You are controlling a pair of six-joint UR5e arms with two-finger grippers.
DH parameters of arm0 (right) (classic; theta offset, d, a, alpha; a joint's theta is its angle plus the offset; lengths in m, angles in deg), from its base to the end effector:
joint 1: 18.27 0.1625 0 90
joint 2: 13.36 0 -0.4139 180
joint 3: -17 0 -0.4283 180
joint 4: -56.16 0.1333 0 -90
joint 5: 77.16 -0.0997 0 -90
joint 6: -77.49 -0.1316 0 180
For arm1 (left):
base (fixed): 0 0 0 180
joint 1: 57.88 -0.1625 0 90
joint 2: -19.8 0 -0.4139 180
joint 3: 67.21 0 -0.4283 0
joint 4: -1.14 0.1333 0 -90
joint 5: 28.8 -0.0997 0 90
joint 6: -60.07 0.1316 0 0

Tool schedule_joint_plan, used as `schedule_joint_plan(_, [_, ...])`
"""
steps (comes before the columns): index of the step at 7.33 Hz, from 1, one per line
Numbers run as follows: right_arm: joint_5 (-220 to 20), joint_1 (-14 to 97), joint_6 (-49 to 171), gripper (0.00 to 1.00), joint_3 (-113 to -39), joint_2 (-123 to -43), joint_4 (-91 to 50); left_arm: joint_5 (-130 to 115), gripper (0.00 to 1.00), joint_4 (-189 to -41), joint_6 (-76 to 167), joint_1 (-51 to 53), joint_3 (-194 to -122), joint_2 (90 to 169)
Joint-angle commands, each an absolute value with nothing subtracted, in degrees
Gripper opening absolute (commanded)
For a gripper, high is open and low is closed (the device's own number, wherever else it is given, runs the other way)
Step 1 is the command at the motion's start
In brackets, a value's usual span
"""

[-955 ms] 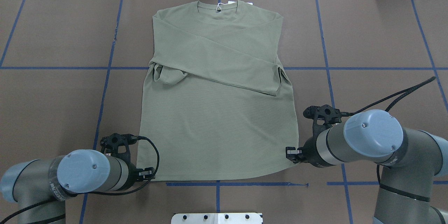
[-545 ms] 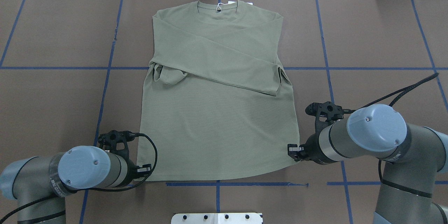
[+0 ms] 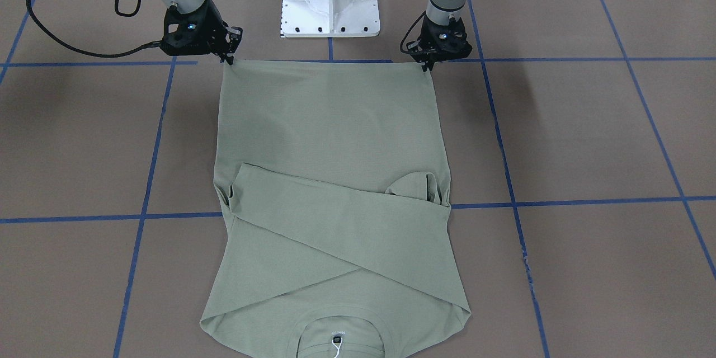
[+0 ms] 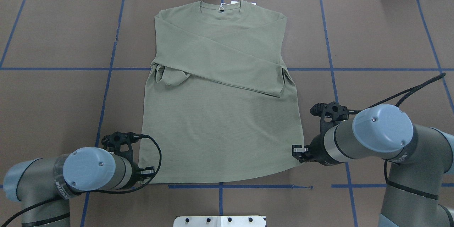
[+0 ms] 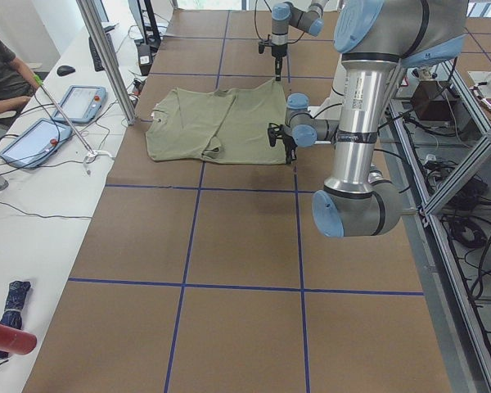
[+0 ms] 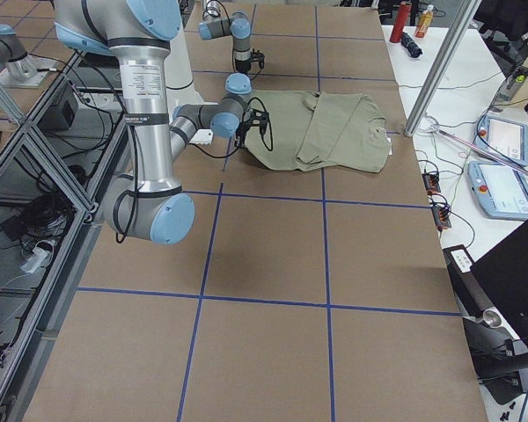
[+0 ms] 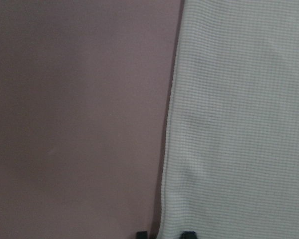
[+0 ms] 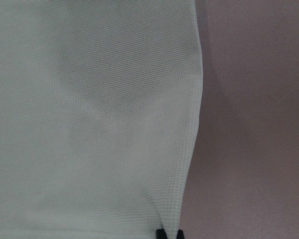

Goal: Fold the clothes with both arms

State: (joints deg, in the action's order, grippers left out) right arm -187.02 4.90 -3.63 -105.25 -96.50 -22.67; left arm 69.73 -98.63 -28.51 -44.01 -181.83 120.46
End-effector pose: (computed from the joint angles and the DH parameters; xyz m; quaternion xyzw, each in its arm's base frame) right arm -0.4622 -0.2942 0.3057 -0.0345 -0.4453 0.0382 0.8939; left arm 0.5443 -0.2516 0.3433 -0.0173 0.3878 -0.0716 0.9188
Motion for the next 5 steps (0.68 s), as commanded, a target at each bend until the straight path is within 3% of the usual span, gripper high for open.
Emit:
schedule_joint_plan(1, [-187.8, 5.6, -3.6, 0.0, -105.3, -96.5, -22.7, 69.9, 0.0, -98.5, -28.4, -43.9, -182.3, 121.1])
schedule_joint_plan(3, [-192.9, 9.5, -3.6, 0.0, -106.1, -97.4, -22.7, 70.0, 0.0, -97.1, -27.8, -43.2, -187.4, 119.3])
schedule_joint_plan(5, [-196.8, 9.6, -3.8, 0.0, -112.7, -103.8, -23.0, 70.1, 0.0, -91.4, -27.8, -43.6, -192.2, 119.2])
